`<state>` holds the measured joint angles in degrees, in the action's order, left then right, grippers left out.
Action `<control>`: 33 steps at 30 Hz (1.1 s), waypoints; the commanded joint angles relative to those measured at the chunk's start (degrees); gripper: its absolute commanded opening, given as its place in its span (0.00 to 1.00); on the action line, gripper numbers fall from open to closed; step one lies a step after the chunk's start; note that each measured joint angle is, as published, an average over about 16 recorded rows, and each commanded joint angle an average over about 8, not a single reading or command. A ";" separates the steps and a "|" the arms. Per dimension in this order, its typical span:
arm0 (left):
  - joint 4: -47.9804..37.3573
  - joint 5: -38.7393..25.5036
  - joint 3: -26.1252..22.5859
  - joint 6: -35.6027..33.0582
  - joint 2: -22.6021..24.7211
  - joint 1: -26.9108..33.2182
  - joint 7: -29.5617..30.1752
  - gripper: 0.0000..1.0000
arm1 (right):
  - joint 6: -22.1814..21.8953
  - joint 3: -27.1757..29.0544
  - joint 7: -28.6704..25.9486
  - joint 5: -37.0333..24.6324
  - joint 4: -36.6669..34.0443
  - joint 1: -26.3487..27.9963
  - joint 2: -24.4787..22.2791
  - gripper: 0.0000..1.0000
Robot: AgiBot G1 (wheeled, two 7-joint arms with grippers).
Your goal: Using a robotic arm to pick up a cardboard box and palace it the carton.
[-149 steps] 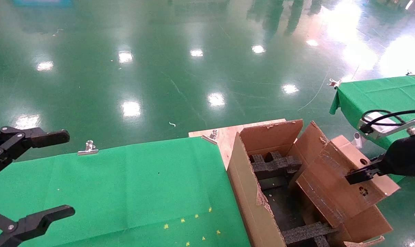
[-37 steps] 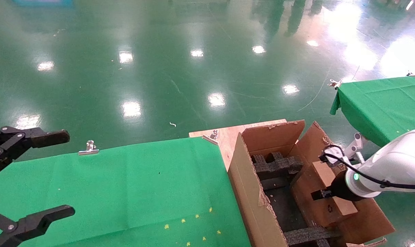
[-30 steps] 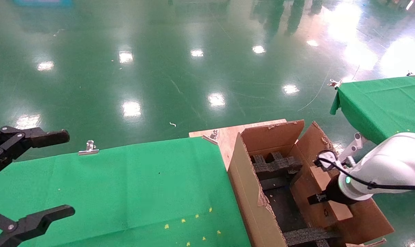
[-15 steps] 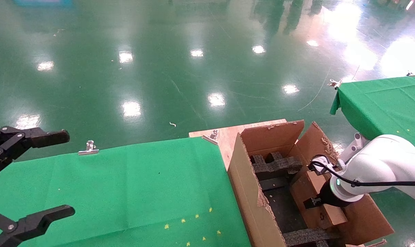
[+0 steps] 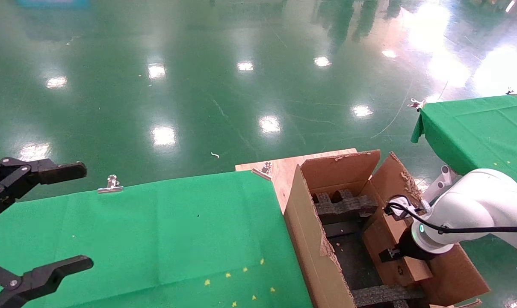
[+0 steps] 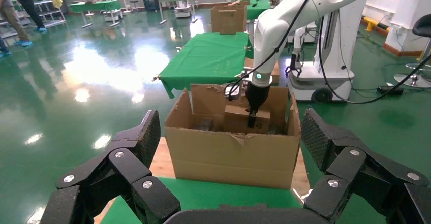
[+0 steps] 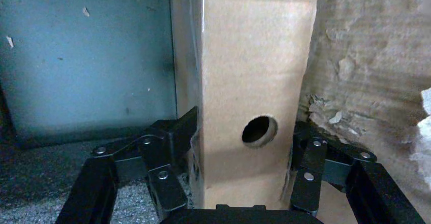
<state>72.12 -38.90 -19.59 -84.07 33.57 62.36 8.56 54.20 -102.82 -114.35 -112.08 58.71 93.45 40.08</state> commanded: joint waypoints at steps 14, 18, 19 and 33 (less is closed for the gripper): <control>-0.01 0.01 -0.01 0.00 0.00 0.00 -0.01 1.00 | -0.58 1.06 0.47 0.01 -0.60 2.31 -0.10 1.00; -0.01 0.01 -0.01 0.00 0.00 0.00 -0.01 1.00 | -0.67 1.53 0.41 -0.08 -0.55 3.43 -0.36 1.00; -0.01 0.01 -0.01 0.00 0.00 0.00 -0.01 1.00 | -0.71 1.69 0.39 -0.11 -0.53 3.81 -0.45 1.00; -0.01 0.01 -0.02 0.00 -0.01 0.01 -0.01 1.00 | 0.84 8.89 3.98 7.19 5.31 17.07 -3.32 1.00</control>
<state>72.12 -38.89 -19.61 -84.06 33.57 62.37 8.55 56.14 -93.55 -109.54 -102.64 64.08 110.33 36.54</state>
